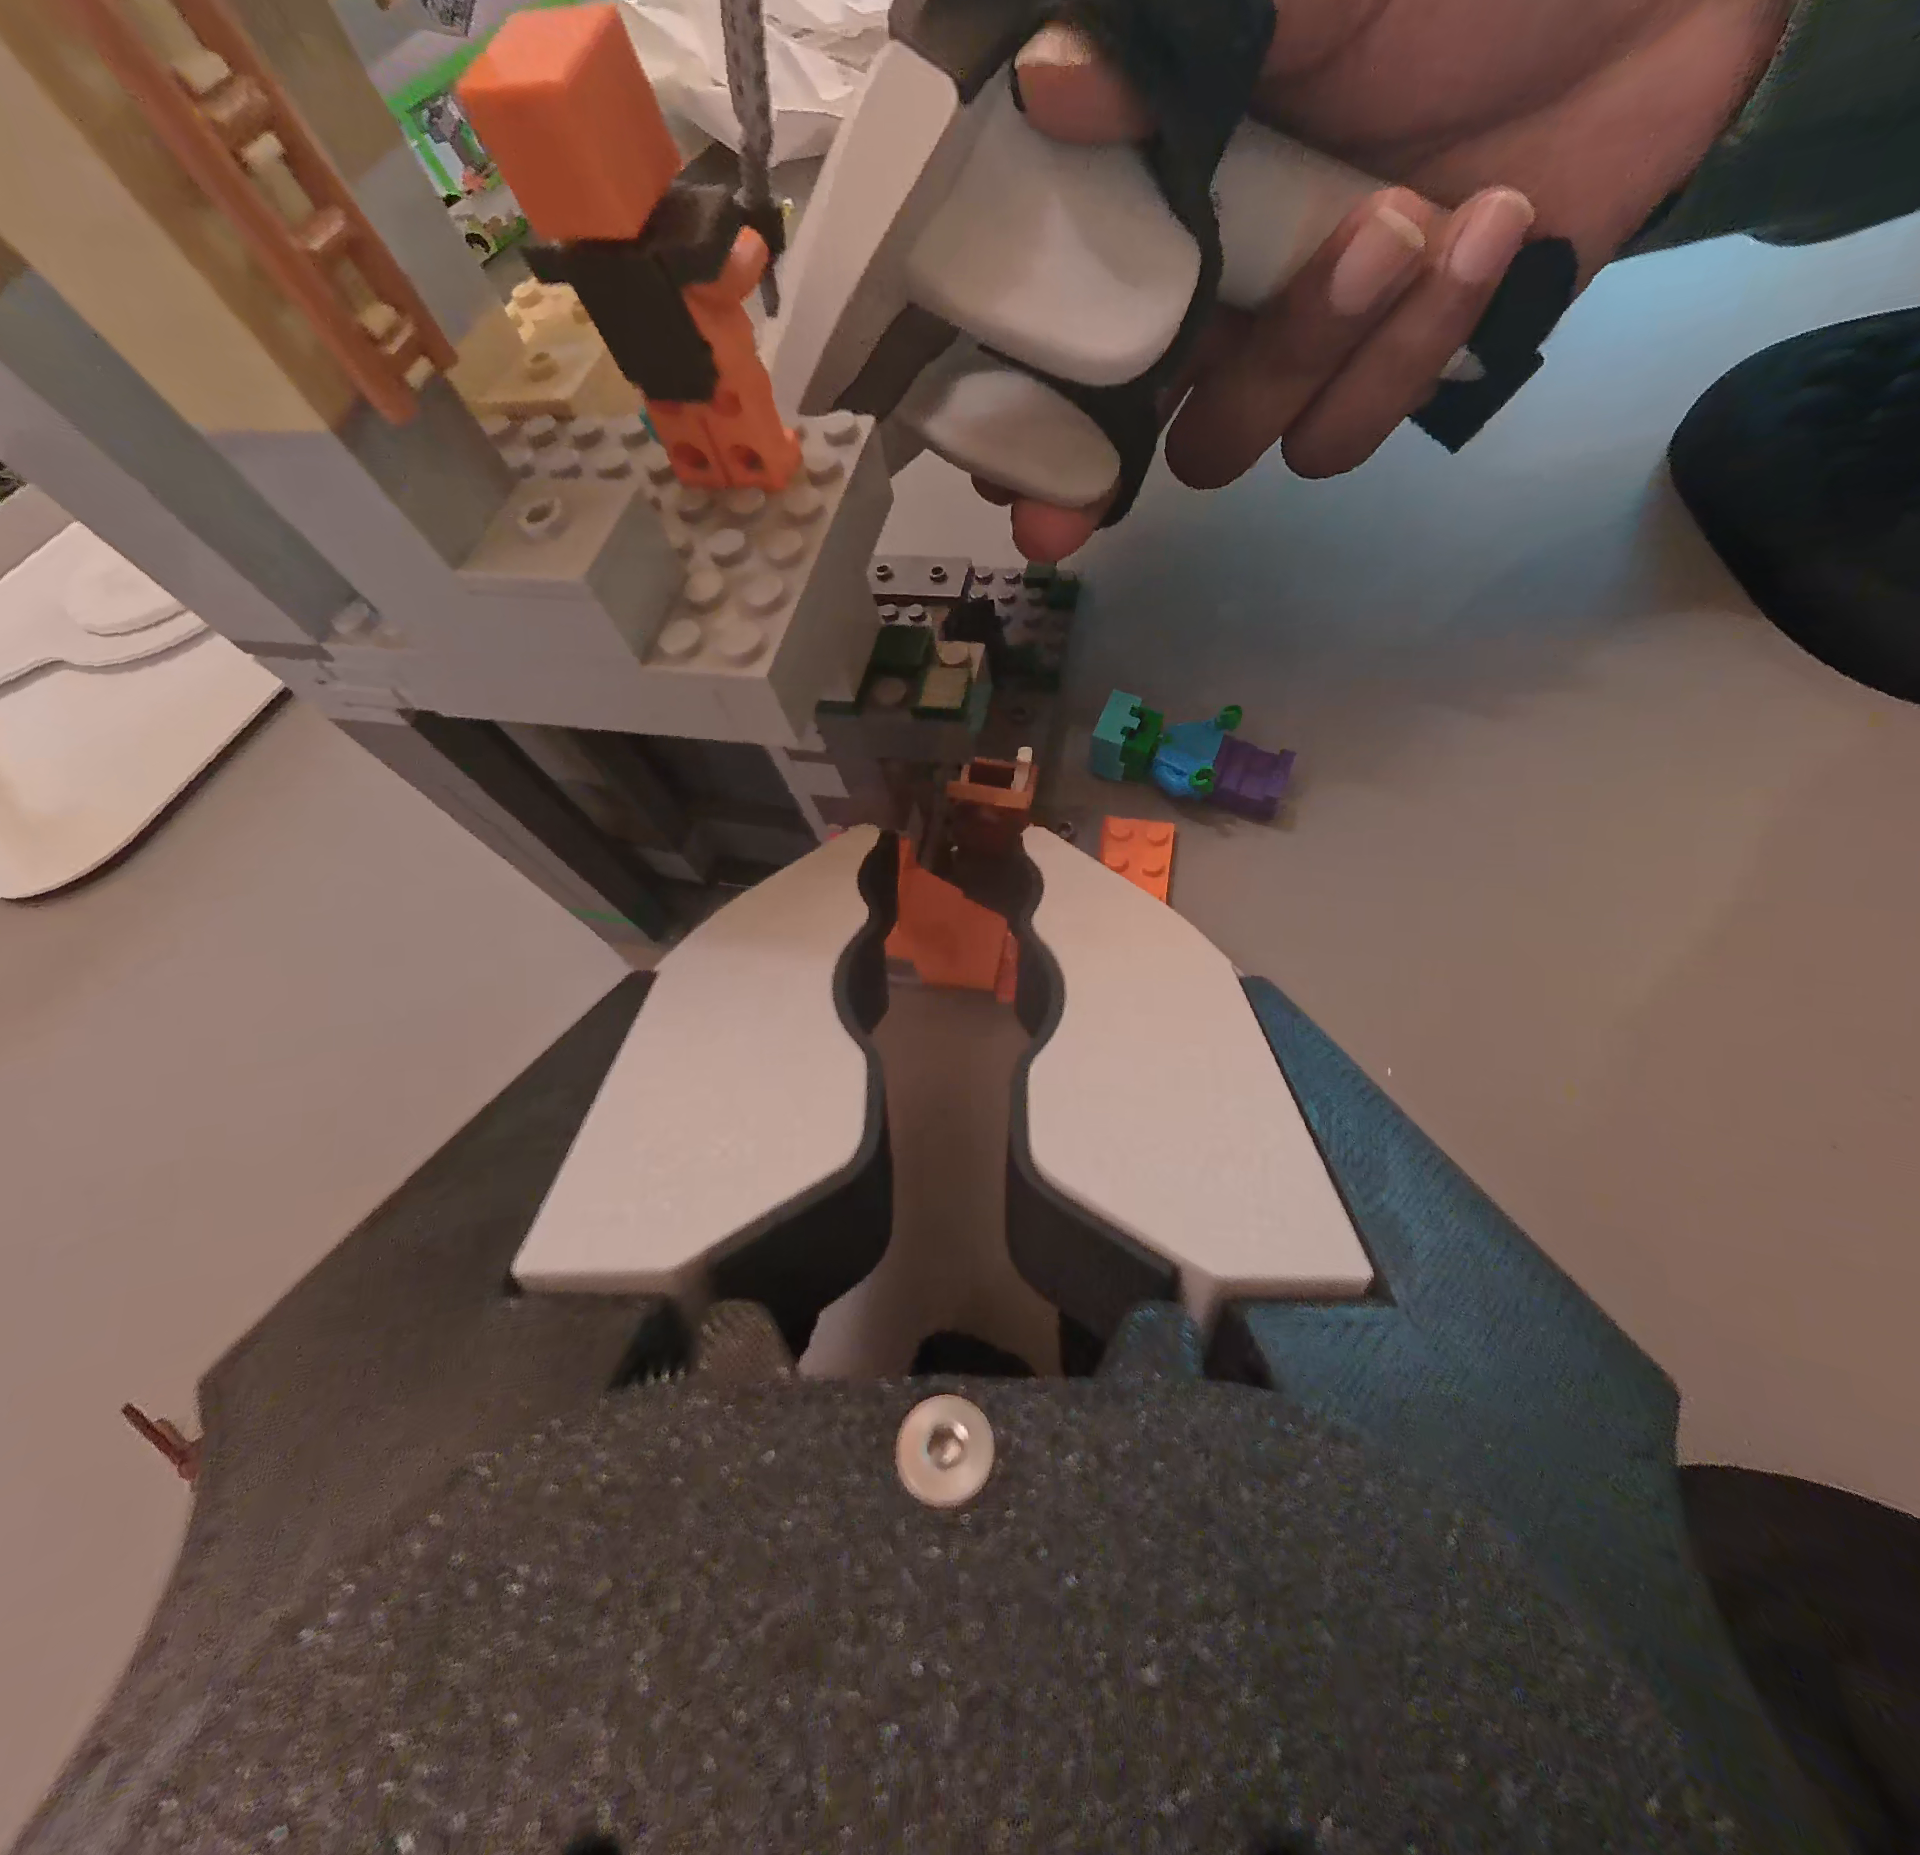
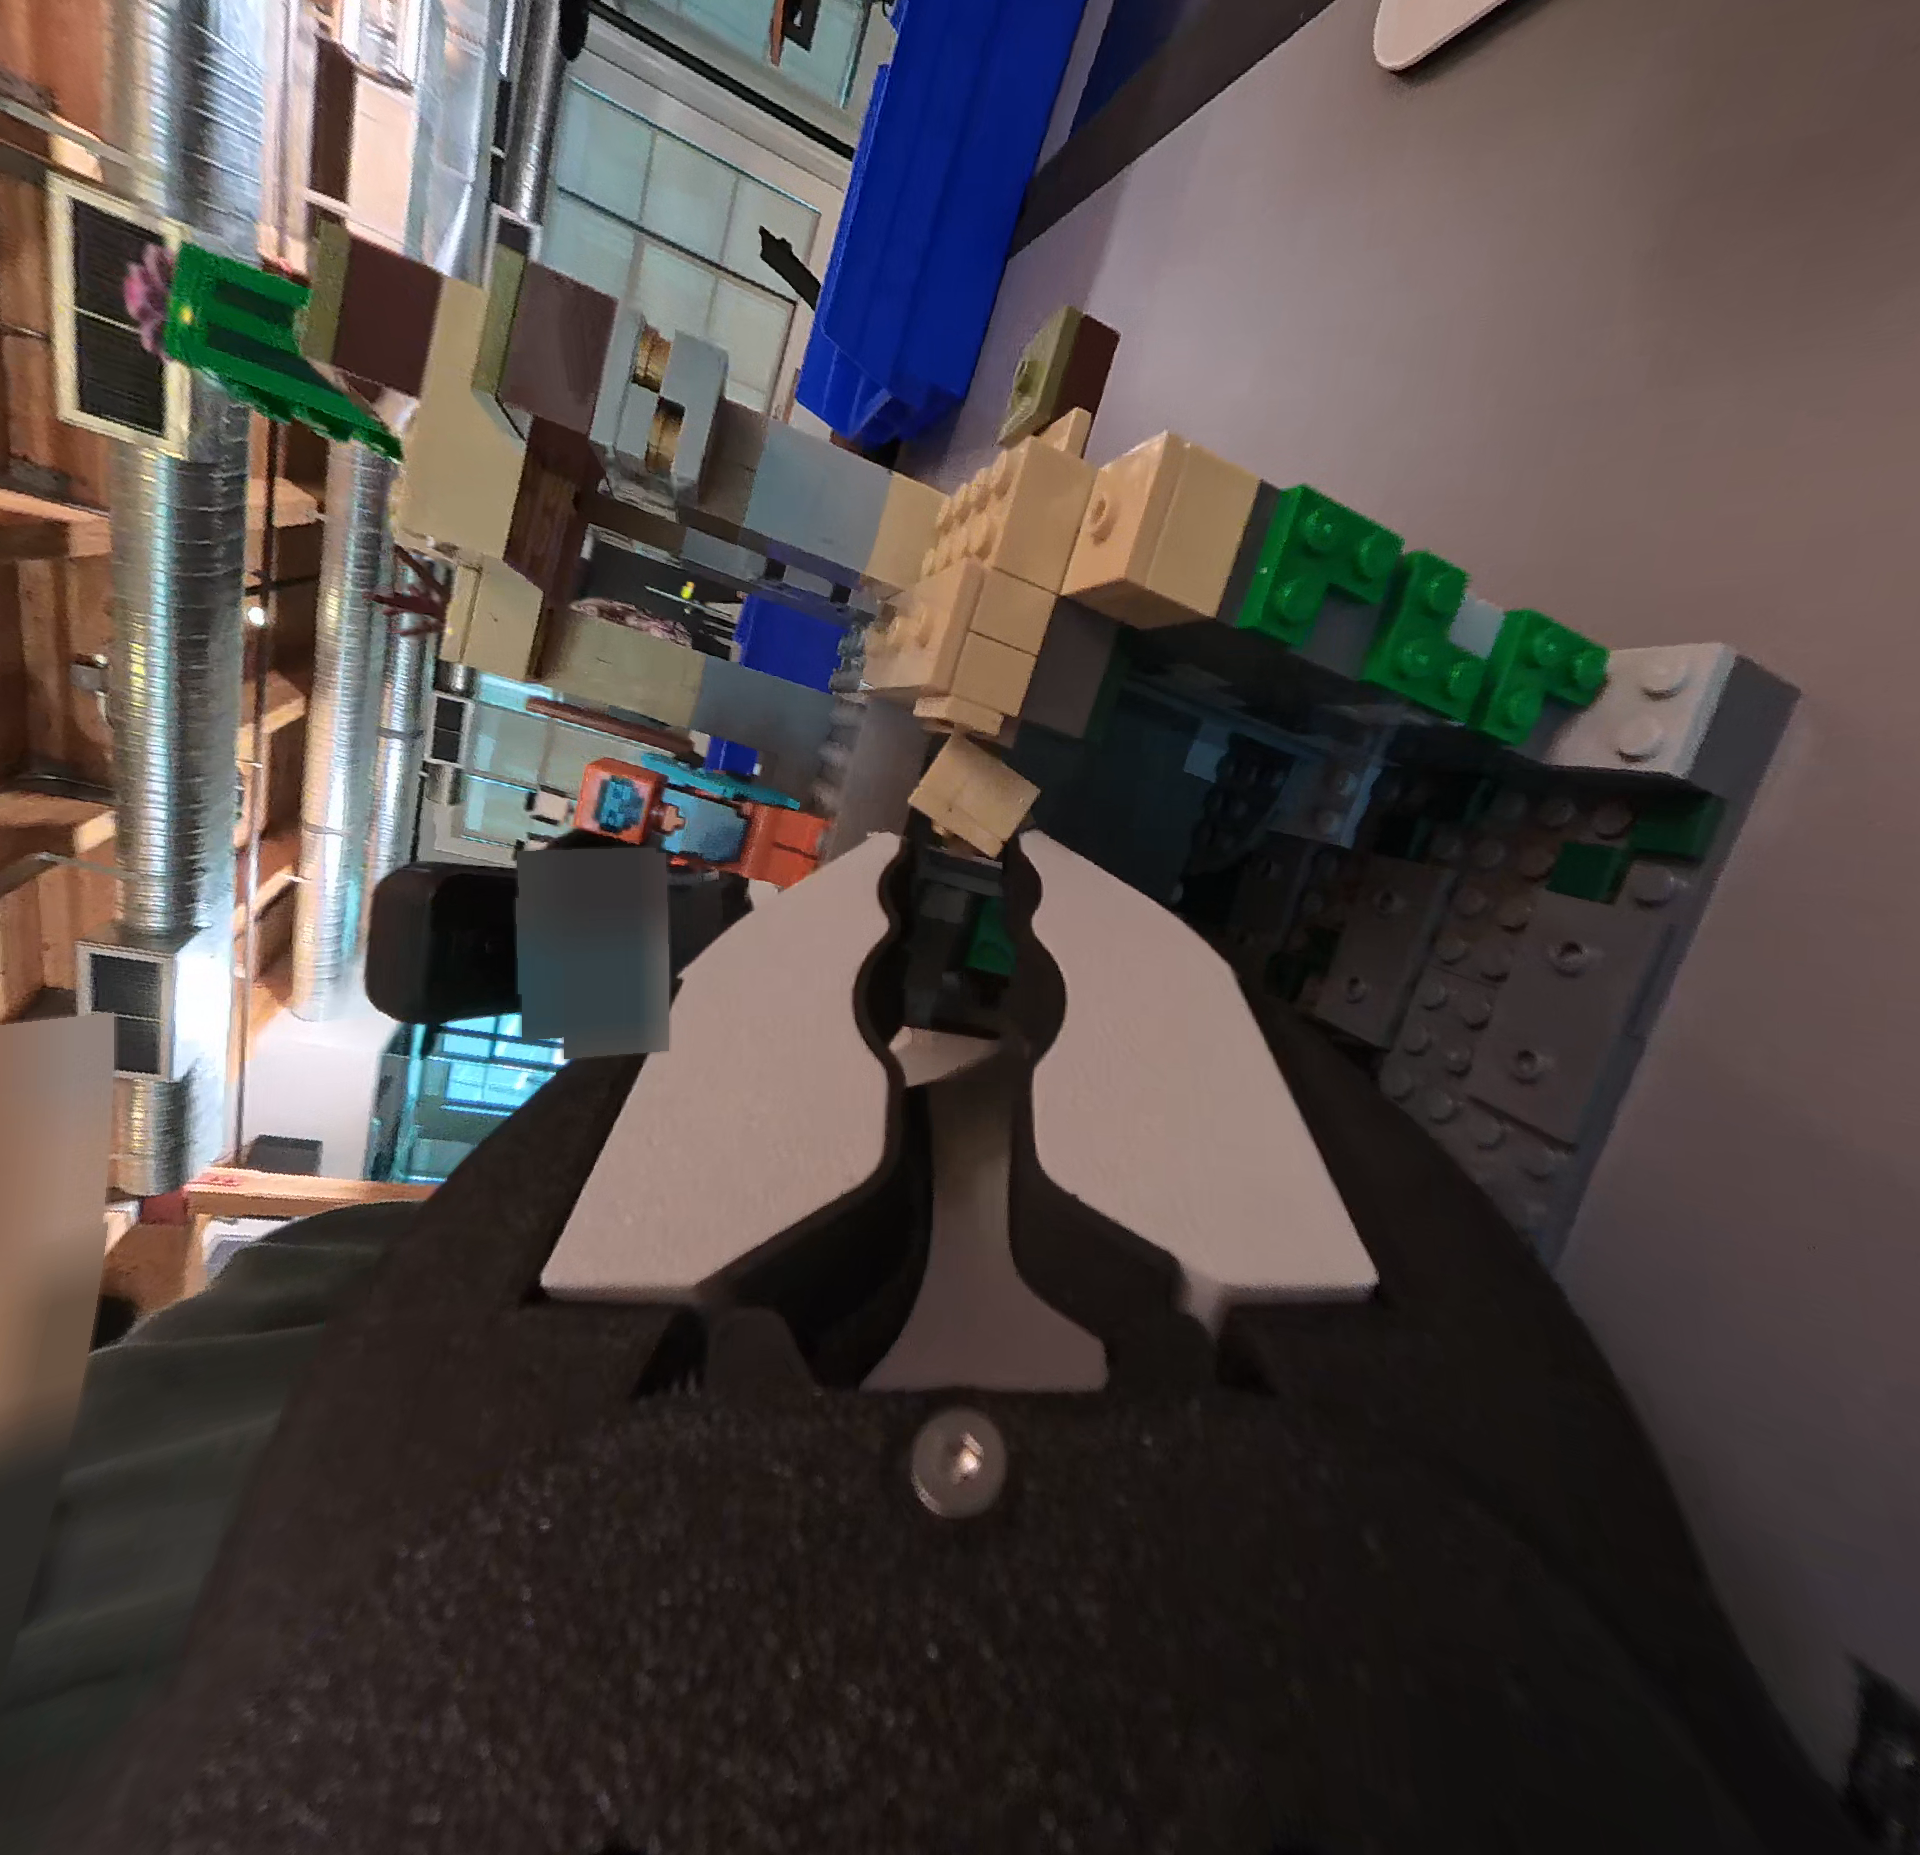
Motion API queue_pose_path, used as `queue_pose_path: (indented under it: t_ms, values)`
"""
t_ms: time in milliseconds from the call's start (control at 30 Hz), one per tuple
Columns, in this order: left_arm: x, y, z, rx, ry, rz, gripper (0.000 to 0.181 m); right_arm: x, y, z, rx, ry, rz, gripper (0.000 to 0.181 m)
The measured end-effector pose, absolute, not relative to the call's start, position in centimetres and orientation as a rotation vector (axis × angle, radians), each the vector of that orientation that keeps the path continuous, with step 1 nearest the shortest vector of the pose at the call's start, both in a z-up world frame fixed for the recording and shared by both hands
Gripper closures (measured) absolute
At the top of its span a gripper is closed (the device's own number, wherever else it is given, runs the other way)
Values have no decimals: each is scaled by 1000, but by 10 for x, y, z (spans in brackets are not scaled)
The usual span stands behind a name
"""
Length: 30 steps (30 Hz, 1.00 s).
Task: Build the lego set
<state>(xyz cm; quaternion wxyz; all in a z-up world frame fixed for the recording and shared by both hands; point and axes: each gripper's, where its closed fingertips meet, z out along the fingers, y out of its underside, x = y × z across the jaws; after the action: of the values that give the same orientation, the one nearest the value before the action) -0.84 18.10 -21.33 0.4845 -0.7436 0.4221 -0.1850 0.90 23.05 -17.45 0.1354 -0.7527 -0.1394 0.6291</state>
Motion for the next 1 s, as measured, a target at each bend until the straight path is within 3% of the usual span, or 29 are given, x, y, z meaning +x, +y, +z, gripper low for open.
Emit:
queue_pose_path:
  t_ms: [33,400,700,800,1000]
  values:
    - [-8,181,-213,-1810,1027,-451,162,9,230,-174,-2180,-414,1818,166]
    - [-10,181,-214,-1815,1024,-445,162,27,208,-188,-2258,-654,1664,164]
    - [-12,186,-215,-1828,999,-413,162,46,295,-118,-1921,-1057,1169,175]
    - [-14,189,-216,-1841,984,-389,162,19,336,-130,-1867,-1224,965,178]
    - [-18,194,-218,-1861,966,-350,161,-36,349,-169,-1848,-1526,1045,181]
